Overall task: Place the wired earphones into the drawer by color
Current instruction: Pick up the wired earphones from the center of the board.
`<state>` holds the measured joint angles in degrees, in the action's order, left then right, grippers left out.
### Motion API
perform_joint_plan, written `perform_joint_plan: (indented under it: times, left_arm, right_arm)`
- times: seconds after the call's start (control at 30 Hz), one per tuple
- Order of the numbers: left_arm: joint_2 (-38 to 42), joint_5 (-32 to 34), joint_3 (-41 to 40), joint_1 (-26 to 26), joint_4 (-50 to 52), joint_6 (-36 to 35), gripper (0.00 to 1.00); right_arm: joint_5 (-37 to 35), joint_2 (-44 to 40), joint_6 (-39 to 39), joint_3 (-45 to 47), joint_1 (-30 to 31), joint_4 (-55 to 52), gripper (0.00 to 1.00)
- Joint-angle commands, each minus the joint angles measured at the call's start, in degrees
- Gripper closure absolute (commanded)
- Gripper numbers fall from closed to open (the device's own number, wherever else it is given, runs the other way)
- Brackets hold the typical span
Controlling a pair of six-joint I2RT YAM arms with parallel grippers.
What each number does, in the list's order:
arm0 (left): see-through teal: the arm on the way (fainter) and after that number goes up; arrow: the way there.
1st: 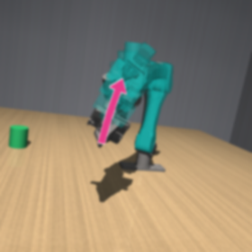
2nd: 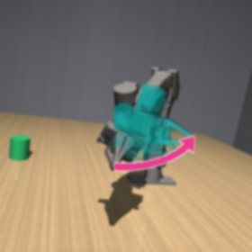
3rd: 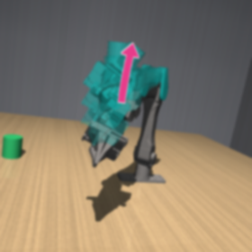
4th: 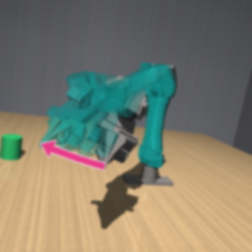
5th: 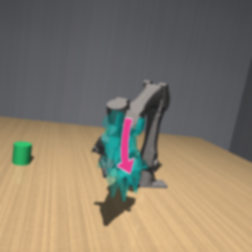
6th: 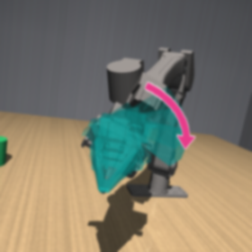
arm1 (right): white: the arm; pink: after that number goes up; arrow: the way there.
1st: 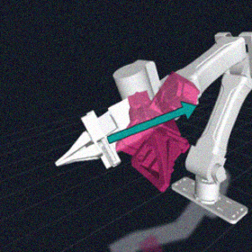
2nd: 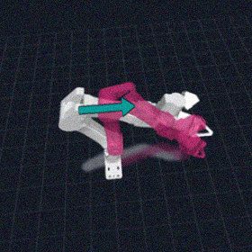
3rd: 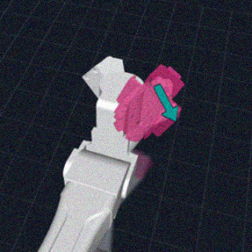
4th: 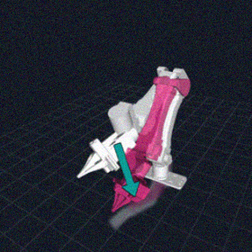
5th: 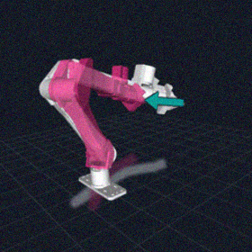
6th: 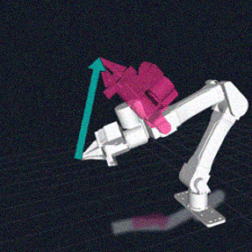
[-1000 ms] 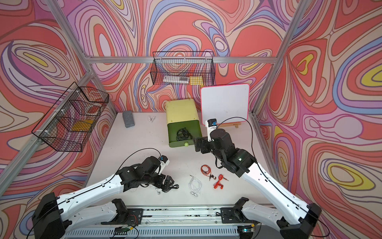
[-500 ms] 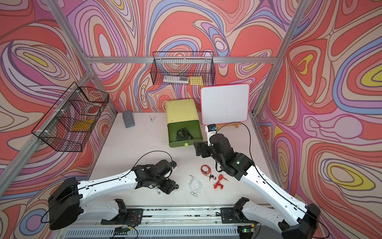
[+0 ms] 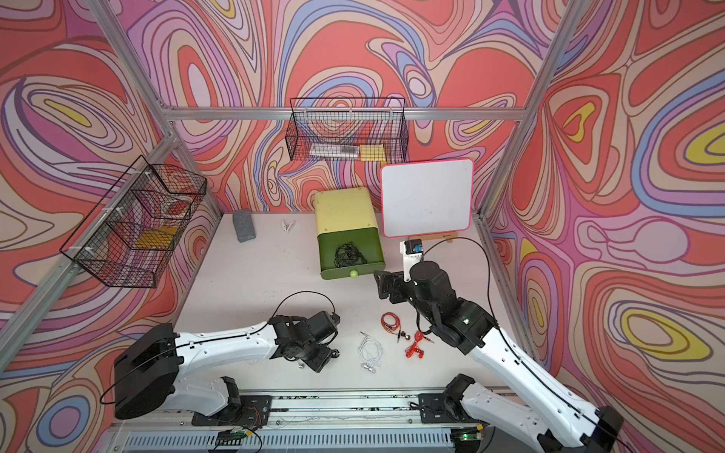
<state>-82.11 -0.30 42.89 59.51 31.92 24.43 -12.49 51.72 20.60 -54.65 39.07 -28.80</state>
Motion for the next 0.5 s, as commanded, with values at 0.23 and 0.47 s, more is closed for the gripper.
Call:
perform_joint_plan:
  times: [0.23, 0.47]
  left_arm:
    - [-4.0, 2.5, 1.7, 2.3, 0.5, -0.7, 0.58]
    - [-6.1, 3.0, 2.8, 2.9, 1.3, -0.3, 0.78]
  right_arm:
    - [-0.3, 0.1, -0.1, 0.9, -0.1, 1.5, 0.1]
    - [-0.1, 0.5, -1.2, 1.4, -0.1, 2.7, 0.1]
